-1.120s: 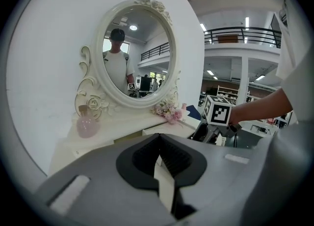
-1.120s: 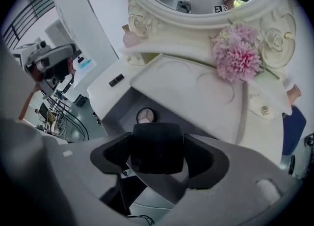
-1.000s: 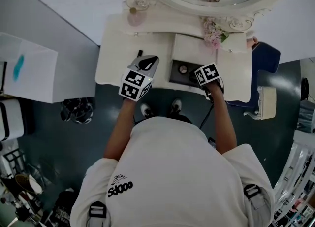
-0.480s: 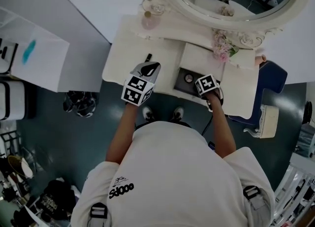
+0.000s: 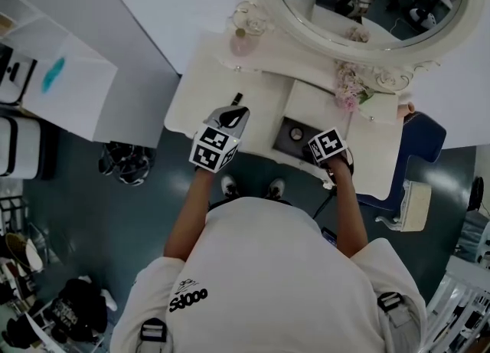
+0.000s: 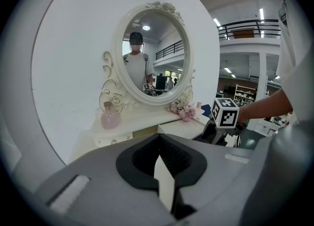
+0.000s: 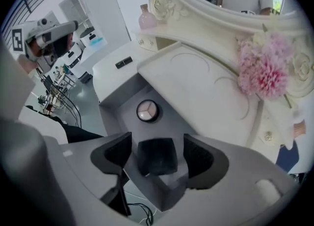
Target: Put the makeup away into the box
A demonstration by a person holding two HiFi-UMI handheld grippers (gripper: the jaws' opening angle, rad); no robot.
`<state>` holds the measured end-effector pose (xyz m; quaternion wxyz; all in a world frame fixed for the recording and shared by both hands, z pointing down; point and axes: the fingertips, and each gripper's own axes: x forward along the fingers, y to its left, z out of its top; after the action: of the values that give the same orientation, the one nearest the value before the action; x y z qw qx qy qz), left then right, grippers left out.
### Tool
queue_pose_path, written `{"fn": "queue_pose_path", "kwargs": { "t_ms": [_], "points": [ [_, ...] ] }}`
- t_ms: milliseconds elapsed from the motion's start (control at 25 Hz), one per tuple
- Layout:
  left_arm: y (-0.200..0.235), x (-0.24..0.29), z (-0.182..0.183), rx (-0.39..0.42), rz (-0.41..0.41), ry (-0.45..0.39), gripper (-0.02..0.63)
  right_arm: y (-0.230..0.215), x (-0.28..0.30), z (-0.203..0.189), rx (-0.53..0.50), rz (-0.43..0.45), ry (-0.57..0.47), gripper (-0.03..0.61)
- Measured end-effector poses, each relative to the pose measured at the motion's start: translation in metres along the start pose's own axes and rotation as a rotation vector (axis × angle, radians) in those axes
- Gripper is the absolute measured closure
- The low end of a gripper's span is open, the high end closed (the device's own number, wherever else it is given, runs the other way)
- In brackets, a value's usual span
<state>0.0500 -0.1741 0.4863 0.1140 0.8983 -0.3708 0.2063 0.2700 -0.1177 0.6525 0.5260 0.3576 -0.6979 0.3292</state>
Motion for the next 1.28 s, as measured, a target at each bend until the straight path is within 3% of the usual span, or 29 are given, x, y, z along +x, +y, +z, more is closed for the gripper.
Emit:
{"fn": "queue_pose_path", "kwargs": {
  "t_ms": [160,320,720,960,1280],
  "points": [
    [0.009,-0.011,-0.002,-0.007,0.027,-0.009,0.595,0.0,-0.03,0.038,-0.084,-0.074,-0.097,0.326],
    [0.024,-0.027,-0.009,-0.028,0.062,-0.016,0.594,0.018,-0.053,0.088,-0.149,-0.087,-0.194,0.384],
    [0.071,-0.077,-0.034,-0.12,0.174,-0.038,0.594,0.109,-0.028,0.188,-0.256,0.084,-0.253,0.385],
    [0.102,-0.11,-0.065,-0.194,0.234,-0.034,0.595,0.145,0.016,0.218,-0.195,0.142,-0.238,0.383],
    [0.143,-0.137,-0.103,-0.266,0.263,-0.002,0.595,0.162,0.083,0.242,0.045,0.248,-0.241,0.35]
  ]
}}
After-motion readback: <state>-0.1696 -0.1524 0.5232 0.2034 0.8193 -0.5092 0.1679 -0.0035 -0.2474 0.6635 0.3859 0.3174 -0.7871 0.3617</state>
